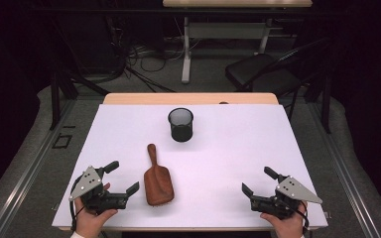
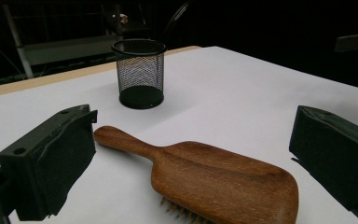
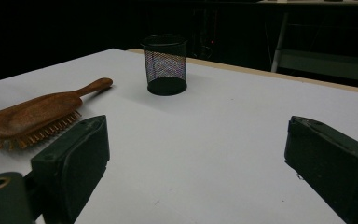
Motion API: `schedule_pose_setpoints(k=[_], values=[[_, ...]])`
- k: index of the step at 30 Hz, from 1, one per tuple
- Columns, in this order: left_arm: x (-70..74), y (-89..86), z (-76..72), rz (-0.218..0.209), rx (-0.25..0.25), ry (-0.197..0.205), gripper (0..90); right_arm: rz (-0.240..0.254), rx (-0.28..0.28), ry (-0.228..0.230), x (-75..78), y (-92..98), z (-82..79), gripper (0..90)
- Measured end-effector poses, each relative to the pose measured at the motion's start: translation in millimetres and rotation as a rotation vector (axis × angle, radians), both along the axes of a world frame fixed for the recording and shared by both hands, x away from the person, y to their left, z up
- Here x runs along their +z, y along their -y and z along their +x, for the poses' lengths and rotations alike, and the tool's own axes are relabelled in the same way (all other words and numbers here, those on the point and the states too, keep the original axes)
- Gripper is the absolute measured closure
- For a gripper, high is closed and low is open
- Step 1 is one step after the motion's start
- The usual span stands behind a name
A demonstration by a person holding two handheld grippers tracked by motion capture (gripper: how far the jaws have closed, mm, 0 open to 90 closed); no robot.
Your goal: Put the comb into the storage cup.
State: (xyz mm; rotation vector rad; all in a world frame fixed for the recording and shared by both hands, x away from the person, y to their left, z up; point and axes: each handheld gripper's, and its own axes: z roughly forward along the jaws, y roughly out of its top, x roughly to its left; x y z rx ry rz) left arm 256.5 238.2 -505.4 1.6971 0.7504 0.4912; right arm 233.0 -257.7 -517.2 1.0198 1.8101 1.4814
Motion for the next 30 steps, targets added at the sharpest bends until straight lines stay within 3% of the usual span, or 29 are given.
schedule_pose_setpoints(k=[13, 16, 22, 29, 30], values=[[3.6, 1.9, 0.0, 0.022, 0.007, -0.029, 0.3, -0.007, 0.004, -0.003, -0.9, -2.7, 2.0, 7.6], [7.5, 1.8, 2.6, 0.028, 0.027, -0.059, 0.3, -0.008, 0.002, -0.002, -1.0, -3.2, 2.3, 8.0], [16.4, -0.4, 10.1, -0.001, 0.042, -0.093, 3.0, -0.012, -0.005, -0.005, -2.4, -4.1, 2.8, 9.1], [23.6, 0.1, 20.9, 0.002, 0.068, -0.138, 5.1, -0.008, -0.023, -0.010, -3.6, -2.0, 2.6, 9.6], [26.1, 1.5, 24.8, 0.016, 0.069, -0.163, 5.2, -0.006, -0.029, -0.018, -3.9, -0.8, 2.4, 9.7]])
